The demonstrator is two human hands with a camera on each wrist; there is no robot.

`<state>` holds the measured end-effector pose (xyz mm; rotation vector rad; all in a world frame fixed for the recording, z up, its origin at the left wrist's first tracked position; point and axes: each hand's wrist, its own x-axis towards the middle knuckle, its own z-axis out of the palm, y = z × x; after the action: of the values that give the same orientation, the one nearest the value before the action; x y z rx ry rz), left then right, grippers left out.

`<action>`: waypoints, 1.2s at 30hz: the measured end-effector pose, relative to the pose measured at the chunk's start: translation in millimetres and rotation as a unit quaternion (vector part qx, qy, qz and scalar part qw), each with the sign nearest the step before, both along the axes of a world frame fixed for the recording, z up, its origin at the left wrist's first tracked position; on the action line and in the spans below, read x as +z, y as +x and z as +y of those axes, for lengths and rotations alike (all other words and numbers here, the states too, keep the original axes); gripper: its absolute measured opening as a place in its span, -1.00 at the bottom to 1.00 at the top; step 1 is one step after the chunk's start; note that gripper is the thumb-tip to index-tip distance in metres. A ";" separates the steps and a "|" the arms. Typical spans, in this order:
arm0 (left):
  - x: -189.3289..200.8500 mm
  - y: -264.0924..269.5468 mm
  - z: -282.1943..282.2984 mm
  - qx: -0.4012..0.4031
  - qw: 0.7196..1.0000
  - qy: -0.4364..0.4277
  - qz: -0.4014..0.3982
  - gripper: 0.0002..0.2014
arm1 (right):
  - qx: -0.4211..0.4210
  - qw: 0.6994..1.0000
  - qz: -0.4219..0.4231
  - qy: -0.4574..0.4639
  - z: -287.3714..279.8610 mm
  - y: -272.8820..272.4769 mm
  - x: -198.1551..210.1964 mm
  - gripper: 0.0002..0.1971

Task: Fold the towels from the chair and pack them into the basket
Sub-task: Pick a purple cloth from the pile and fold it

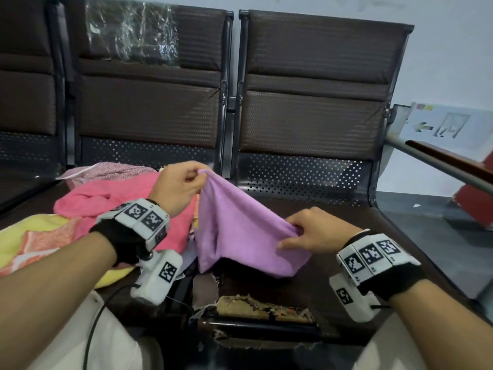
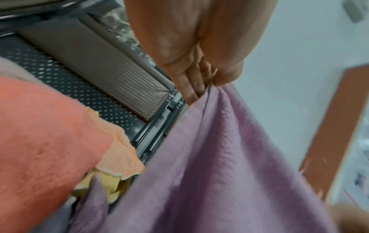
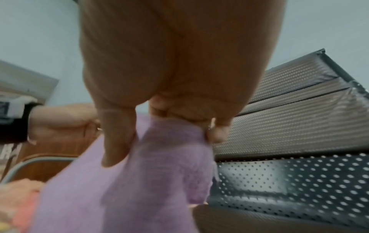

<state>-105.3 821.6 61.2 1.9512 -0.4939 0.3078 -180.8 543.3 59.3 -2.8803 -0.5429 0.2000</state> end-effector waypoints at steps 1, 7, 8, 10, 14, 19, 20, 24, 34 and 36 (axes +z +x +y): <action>0.9 1.0 4.3 0.017 0.999 -0.040 0.016 -0.75 | -0.005 0.999 0.031 -0.039 -3.9 -2.0 -3.8 -0.52; 5.1 -0.7 19.5 0.075 0.971 -0.194 0.116 -0.69 | -0.074 0.972 0.113 -0.191 -19.1 -14.7 -20.9 -0.48; 4.2 -2.2 18.9 0.080 0.973 -0.182 0.117 -0.69 | -0.097 0.974 0.109 -0.176 -21.5 -16.0 -20.4 -0.46; 3.0 -4.7 15.7 0.092 0.976 -0.160 0.113 -0.69 | -0.140 0.980 0.094 -0.106 -25.6 -19.0 -16.7 -0.53; 2.9 -5.8 9.8 0.119 0.974 -0.152 0.121 -0.69 | -0.188 0.981 0.055 0.011 -28.3 -28.4 -6.1 -0.51; 8.0 -7.3 4.3 0.135 0.973 -0.101 0.158 -0.78 | -0.149 0.987 -0.031 -0.043 -23.1 -37.3 0.5 -0.89; 10.3 -6.1 4.8 0.139 0.973 -0.080 0.166 -0.75 | -0.122 0.989 -0.067 -0.050 -20.1 -38.3 0.9 -0.87; 12.2 -3.2 4.5 0.146 0.975 -0.050 0.158 -0.72 | -0.049 0.979 -0.196 -0.035 -9.2 -43.5 6.0 -0.88; -5.5 5.0 20.9 0.171 0.984 0.019 0.055 -0.82 | -0.141 0.982 -0.121 0.026 -24.8 -16.6 -13.6 -0.85; -6.8 5.5 26.5 0.152 0.987 0.025 0.051 -0.80 | -0.192 0.971 -0.119 0.077 -33.4 -13.4 -13.2 -0.86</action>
<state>-99.8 848.1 54.4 2.0806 -0.1367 0.3887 -194.2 510.0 46.1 -2.7988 -0.0248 -0.2396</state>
